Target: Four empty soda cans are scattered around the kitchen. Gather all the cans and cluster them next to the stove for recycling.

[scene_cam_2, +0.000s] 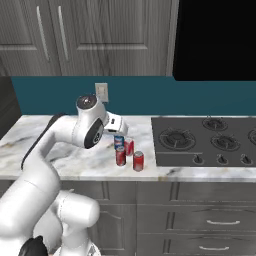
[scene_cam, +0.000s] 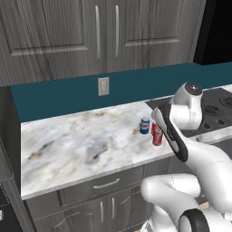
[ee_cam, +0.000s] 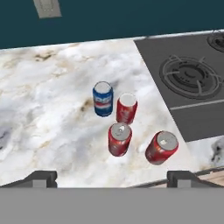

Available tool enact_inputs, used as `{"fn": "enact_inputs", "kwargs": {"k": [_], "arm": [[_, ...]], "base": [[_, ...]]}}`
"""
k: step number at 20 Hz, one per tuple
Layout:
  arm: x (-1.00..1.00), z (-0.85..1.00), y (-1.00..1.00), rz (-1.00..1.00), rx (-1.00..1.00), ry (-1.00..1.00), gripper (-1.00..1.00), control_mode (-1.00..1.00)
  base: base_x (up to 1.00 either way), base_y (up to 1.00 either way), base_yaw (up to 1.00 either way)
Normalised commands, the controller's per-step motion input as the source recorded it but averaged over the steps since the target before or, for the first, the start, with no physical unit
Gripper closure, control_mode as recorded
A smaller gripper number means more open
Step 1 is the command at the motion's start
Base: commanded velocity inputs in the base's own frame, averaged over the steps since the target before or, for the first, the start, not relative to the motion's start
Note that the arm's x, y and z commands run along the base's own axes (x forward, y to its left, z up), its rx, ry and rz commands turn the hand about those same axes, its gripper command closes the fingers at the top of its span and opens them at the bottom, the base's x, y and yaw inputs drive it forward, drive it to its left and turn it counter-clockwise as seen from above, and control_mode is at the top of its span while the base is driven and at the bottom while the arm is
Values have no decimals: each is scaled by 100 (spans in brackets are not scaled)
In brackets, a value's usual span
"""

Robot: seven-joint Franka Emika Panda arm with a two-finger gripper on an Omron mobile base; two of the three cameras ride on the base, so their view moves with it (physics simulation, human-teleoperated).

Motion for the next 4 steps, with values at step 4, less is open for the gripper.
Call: {"fn": "enact_inputs", "kwargs": {"k": [4], "arm": [[-65,51,25,0,0,-6,-100,-100]], "base": [[0,0,0]]}}
